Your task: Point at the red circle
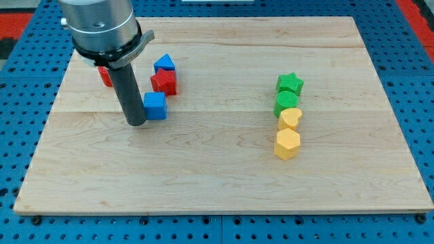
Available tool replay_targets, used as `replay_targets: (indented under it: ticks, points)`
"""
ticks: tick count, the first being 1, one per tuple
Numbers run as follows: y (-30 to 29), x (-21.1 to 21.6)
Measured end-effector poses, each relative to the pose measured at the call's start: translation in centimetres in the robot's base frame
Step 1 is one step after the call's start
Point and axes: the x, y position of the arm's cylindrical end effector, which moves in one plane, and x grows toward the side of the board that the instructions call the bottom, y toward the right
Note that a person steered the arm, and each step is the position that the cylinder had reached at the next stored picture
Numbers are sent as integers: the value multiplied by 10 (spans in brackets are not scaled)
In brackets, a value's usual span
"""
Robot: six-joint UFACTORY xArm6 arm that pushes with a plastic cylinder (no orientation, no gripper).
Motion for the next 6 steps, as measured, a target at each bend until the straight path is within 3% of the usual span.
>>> replay_targets:
  ticks: [1, 3, 4, 5, 6]
  points:
    - [-4, 3]
    - [-164, -31]
    - [-120, -99]
    - [-115, -122]
    - [-72, -122]
